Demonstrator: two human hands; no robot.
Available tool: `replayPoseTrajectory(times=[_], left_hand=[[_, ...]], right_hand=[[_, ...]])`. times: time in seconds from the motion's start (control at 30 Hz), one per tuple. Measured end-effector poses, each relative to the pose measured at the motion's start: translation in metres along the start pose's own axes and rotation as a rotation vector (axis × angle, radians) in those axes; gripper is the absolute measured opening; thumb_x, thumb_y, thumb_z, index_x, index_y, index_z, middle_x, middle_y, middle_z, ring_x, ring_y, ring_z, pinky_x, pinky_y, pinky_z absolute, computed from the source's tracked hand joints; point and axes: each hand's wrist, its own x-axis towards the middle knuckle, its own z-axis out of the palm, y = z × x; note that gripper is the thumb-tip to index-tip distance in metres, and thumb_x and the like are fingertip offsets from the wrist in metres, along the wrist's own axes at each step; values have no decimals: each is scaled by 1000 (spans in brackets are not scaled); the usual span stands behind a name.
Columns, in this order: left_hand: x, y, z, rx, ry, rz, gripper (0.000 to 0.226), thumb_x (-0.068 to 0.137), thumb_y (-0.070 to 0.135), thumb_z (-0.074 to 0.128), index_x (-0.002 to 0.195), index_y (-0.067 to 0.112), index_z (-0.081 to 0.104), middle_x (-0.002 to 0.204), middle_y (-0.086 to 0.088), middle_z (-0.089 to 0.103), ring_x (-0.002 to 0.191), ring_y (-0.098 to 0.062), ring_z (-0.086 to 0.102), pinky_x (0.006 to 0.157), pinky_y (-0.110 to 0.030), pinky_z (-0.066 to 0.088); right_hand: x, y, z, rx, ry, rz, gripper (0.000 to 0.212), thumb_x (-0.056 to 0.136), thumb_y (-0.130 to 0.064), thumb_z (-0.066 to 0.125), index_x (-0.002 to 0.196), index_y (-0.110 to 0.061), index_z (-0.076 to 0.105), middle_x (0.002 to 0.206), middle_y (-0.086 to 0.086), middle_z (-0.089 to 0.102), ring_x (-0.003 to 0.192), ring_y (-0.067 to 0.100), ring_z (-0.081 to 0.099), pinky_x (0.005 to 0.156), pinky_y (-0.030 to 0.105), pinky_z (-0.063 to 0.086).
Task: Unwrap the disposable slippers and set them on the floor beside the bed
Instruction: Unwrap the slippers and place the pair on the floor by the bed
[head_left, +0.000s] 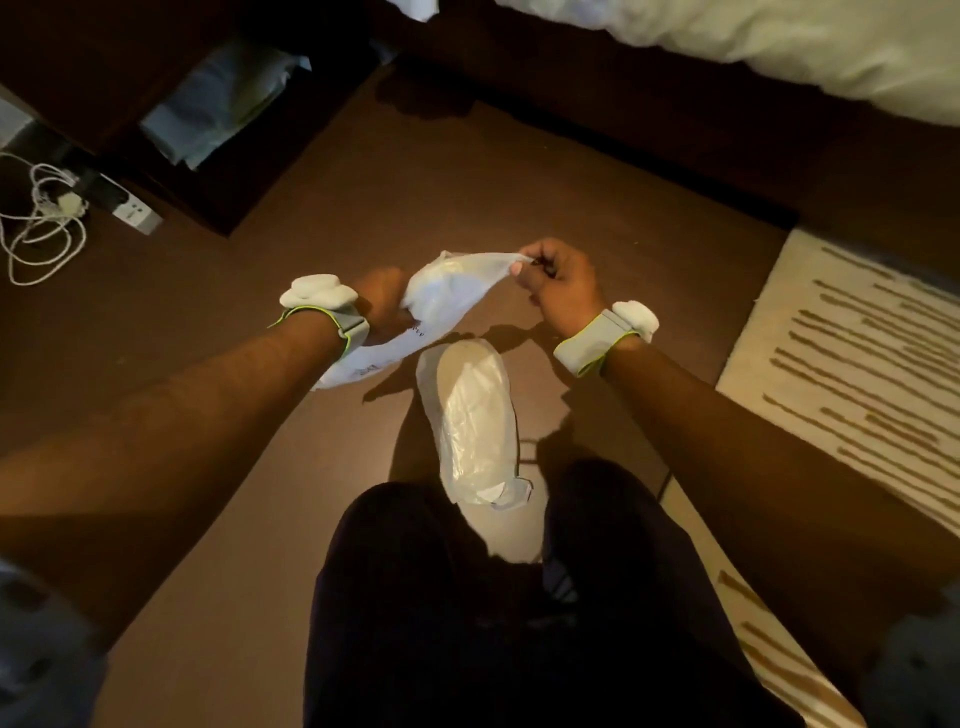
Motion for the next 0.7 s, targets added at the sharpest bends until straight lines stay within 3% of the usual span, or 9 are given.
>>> replayPoseTrajectory(times=[0.13, 0.27, 0.37, 0.5, 0.7], left_hand=[[2, 14, 1, -51, -24, -36, 43, 80, 21, 74, 112, -2, 58, 109, -21, 62, 96, -39, 58, 77, -38, 44], [3, 14, -4, -116, -29, -74, 40, 80, 18, 74, 110, -3, 59, 109, -23, 63, 88, -33, 56, 75, -37, 43], [2, 13, -5, -129, -60, -81, 40, 79, 19, 74, 111, -3, 61, 109, -22, 64, 96, -39, 60, 82, -40, 48], [1, 15, -3, -207, -115, -39, 36, 78, 18, 76, 105, -3, 66, 104, -21, 68, 91, -36, 62, 80, -38, 50], [6, 21, 2, -245, -113, -66, 36, 78, 16, 76, 106, -3, 63, 108, -20, 67, 90, -32, 60, 74, -31, 43]], right_hand=[[-3, -11, -1, 151, 32, 75, 20, 90, -10, 59, 74, -22, 57, 78, 2, 58, 75, 15, 54, 63, 31, 49], [-3, -18, -3, 299, -37, 99, 21, 92, -4, 54, 76, -17, 54, 75, 3, 60, 70, 11, 59, 58, 20, 47], [-1, -16, -2, 301, -30, 115, 21, 93, -3, 53, 77, -16, 54, 72, 5, 61, 62, 11, 57, 55, 20, 48], [9, -14, 0, 284, 81, 196, 22, 93, -5, 53, 76, -20, 54, 70, 2, 58, 59, 12, 54, 54, 22, 48], [14, -21, 2, 253, 50, 150, 16, 86, -4, 56, 100, -10, 62, 82, 2, 61, 71, 11, 58, 62, 25, 50]])
